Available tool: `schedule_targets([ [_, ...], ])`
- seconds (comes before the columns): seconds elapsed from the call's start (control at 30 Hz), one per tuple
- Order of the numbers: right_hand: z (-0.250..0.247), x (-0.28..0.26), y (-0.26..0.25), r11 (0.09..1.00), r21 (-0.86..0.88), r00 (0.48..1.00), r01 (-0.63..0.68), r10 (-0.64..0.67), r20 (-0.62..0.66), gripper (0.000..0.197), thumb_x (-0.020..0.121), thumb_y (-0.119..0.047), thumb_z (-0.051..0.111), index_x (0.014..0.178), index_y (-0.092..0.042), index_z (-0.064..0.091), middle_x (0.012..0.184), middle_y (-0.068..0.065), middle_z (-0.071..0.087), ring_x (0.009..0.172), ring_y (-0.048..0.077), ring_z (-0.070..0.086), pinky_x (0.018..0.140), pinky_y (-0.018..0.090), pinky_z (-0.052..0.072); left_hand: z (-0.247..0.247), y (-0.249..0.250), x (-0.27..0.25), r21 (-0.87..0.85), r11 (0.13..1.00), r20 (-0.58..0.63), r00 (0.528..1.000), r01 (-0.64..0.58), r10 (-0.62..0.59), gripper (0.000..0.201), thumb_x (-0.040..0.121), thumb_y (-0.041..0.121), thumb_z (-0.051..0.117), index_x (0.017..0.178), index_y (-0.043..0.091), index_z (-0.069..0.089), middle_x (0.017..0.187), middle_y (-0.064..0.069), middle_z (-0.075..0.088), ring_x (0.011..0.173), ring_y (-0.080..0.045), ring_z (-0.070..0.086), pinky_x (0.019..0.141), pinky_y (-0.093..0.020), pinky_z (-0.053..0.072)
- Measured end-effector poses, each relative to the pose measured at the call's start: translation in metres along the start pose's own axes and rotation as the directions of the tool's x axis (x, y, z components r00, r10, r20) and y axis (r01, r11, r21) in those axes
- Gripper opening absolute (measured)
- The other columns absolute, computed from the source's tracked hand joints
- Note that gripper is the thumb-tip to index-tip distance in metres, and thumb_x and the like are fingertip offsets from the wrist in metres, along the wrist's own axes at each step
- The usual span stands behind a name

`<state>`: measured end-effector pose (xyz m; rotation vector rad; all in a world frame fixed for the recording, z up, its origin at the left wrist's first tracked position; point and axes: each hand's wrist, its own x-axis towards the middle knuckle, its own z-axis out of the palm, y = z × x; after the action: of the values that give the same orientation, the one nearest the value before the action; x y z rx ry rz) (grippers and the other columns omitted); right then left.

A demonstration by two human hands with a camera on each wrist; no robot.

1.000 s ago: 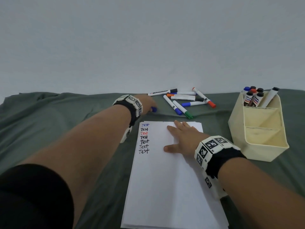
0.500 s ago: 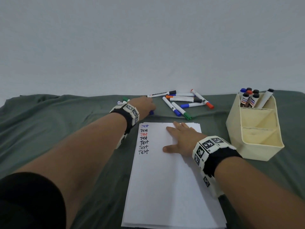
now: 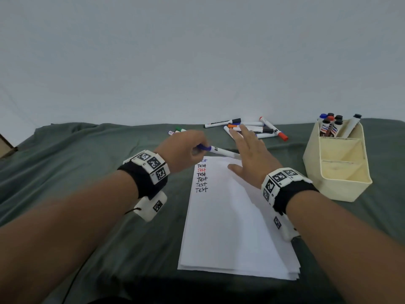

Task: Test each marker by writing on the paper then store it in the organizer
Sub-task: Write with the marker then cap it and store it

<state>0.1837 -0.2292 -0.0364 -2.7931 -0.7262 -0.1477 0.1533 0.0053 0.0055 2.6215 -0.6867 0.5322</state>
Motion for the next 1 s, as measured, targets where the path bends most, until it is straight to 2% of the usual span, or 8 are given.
schedule_targets([
  [0.07,-0.004,0.002,-0.003,1.0,-0.018,0.999,0.004,-0.003,0.049,0.034,0.102,-0.038,0.052,0.132,-0.022,0.051,0.137,0.006,0.05,0.135,0.032,0.043,0.104,0.047,0.043,0.003,0.007,-0.012,-0.047,0.999,0.002,1.0,-0.005,0.005,0.012,0.083,0.009,0.068,0.094,0.014,0.067,0.092,0.003,0.07,0.082,-0.014,0.063,0.073,-0.026,0.048],
  [0.17,-0.006,0.002,-0.008,0.999,0.003,0.987,-0.05,0.049,0.155,0.019,0.105,-0.037,0.047,0.102,-0.02,0.055,0.092,0.0,0.057,0.09,0.025,0.059,0.072,0.036,0.047,0.011,0.014,-0.015,-0.006,0.999,0.085,0.996,0.037,-0.036,0.018,0.09,0.018,0.058,0.108,0.02,0.056,0.087,0.014,0.059,0.079,-0.011,0.054,0.067,-0.019,0.04],
  [0.27,-0.006,0.003,-0.011,1.0,-0.003,0.989,-0.024,0.024,0.146,0.018,0.104,-0.037,0.049,0.095,-0.021,0.051,0.089,0.0,0.058,0.081,0.024,0.053,0.066,0.033,0.037,0.02,0.015,-0.006,0.167,0.978,0.264,0.95,0.127,-0.168,0.03,0.099,0.03,0.048,0.128,0.021,0.05,0.102,0.008,0.055,0.093,-0.016,0.054,0.081,-0.032,0.045],
  [0.37,-0.005,0.004,-0.009,1.0,0.013,0.989,-0.014,0.012,0.147,0.02,0.104,-0.036,0.049,0.091,-0.021,0.049,0.087,0.0,0.058,0.08,0.023,0.054,0.065,0.034,0.037,0.026,0.015,0.002,0.35,0.933,0.354,0.911,0.079,-0.21,0.018,0.103,0.036,0.04,0.1,0.022,0.051,0.092,0.002,0.058,0.08,-0.023,0.058,0.065,-0.036,0.047],
  [0.5,-0.003,0.005,-0.007,1.0,0.022,0.986,-0.02,0.016,0.167,0.019,0.104,-0.037,0.051,0.093,-0.022,0.049,0.088,0.0,0.057,0.081,0.022,0.054,0.067,0.034,0.038,0.021,0.005,0.004,0.331,0.927,0.358,0.885,0.176,-0.296,0.022,0.098,0.052,0.044,0.105,0.034,0.055,0.072,0.011,0.051,0.068,-0.015,0.054,0.054,-0.027,0.031],
  [0.63,-0.001,0.006,-0.005,0.999,-0.003,0.984,-0.044,0.044,0.174,0.023,0.105,-0.04,0.048,0.093,-0.021,0.046,0.083,-0.002,0.053,0.077,0.022,0.053,0.066,0.034,0.039,0.015,-0.014,-0.007,0.154,0.895,0.301,0.843,0.418,-0.446,0.062,0.083,0.075,0.047,0.133,0.041,0.032,0.08,0.007,0.056,0.077,-0.019,0.059,0.071,-0.032,0.046],
  [0.8,0.001,0.007,-0.002,0.997,-0.024,0.981,-0.079,0.082,0.176,0.024,0.105,-0.041,0.046,0.094,-0.021,0.046,0.081,-0.003,0.052,0.076,0.022,0.053,0.065,0.034,0.04,0.001,-0.047,-0.027,0.259,0.826,0.252,0.791,0.501,-0.558,0.031,0.094,0.014,0.047,0.124,0.01,0.041,0.081,-0.009,0.059,0.073,-0.029,0.056,0.065,-0.033,0.04],
  [1.0,-0.001,0.006,-0.006,0.997,-0.02,0.978,-0.08,0.083,0.19,0.023,0.105,-0.041,0.045,0.101,-0.019,0.05,0.089,-0.001,0.056,0.083,0.022,0.055,0.066,0.034,0.038,-0.011,-0.07,-0.04,0.473,0.845,0.417,0.782,0.249,-0.464,0.029,0.089,0.013,0.061,0.115,0.019,0.071,0.119,-0.005,0.063,0.114,-0.023,0.056,0.093,-0.027,0.04],
])
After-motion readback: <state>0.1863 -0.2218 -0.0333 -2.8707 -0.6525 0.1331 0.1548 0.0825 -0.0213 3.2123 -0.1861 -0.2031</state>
